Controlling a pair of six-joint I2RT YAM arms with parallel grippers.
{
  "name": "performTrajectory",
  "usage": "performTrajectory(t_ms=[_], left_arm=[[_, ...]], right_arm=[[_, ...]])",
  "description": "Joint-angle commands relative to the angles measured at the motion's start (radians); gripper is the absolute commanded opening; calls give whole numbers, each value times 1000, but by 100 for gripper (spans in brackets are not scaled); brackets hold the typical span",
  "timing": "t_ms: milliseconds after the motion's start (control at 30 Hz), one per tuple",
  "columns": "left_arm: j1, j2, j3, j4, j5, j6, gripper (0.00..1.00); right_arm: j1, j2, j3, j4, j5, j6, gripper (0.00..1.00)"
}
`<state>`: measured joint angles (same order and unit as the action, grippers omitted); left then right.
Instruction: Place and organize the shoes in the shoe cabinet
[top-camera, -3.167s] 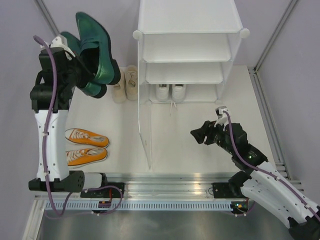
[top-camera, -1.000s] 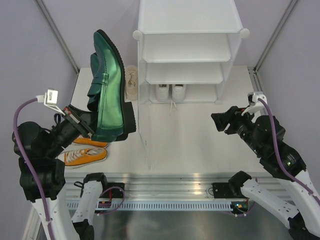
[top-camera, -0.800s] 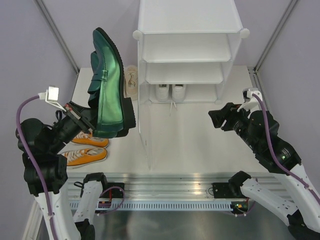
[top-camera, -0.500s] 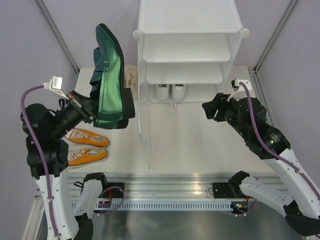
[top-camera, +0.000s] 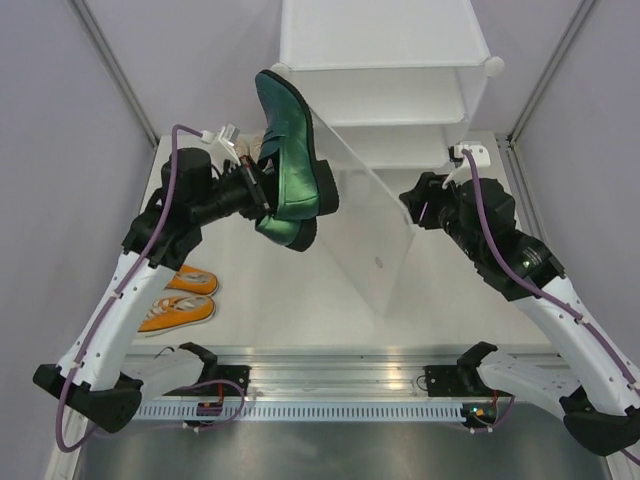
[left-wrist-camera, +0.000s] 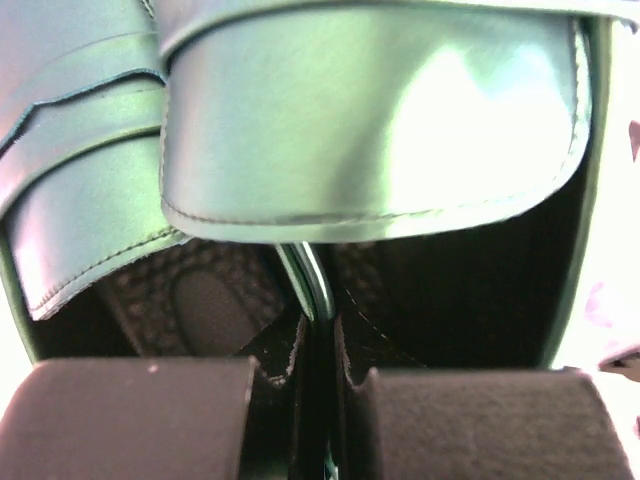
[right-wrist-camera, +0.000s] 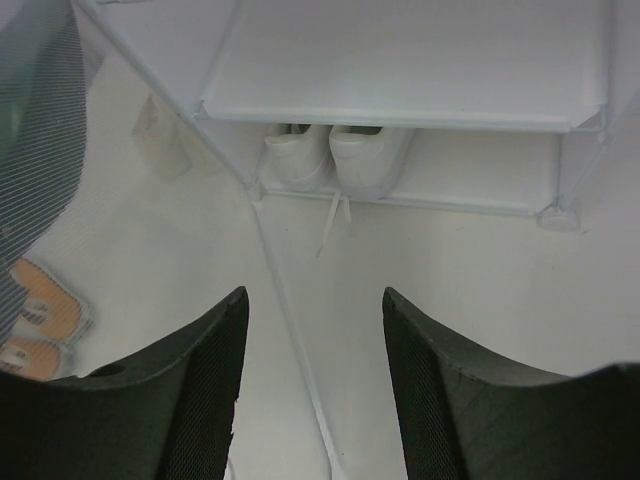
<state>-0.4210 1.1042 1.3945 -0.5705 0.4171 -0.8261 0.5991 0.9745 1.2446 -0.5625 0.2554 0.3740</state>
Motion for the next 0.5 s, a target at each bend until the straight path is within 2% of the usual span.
performTrajectory(t_ms=[0,67,267,333,400,467], left_arm=[[-80,-63,81,199,-98,105,2],[-120,-87,40,202,-139,119,2],[-387,-72,-139,213,-284,217,2],[-494,-23,-181,210,-357,235,2],[-585,5,-227,213,-395,251,2],[-634,29,-256,215,-452,260,2]], right_arm=[[-2,-29,36,24,79,-27,61],[-5,-37,39,10,111,-29,61],[-25,-30,82,-60,318,-47,62],[-47,-25,110,-86,396,-61,65],[-68,-19,166,-112,452,-92,74],[-76,-14,232,-119,508,-113,80]])
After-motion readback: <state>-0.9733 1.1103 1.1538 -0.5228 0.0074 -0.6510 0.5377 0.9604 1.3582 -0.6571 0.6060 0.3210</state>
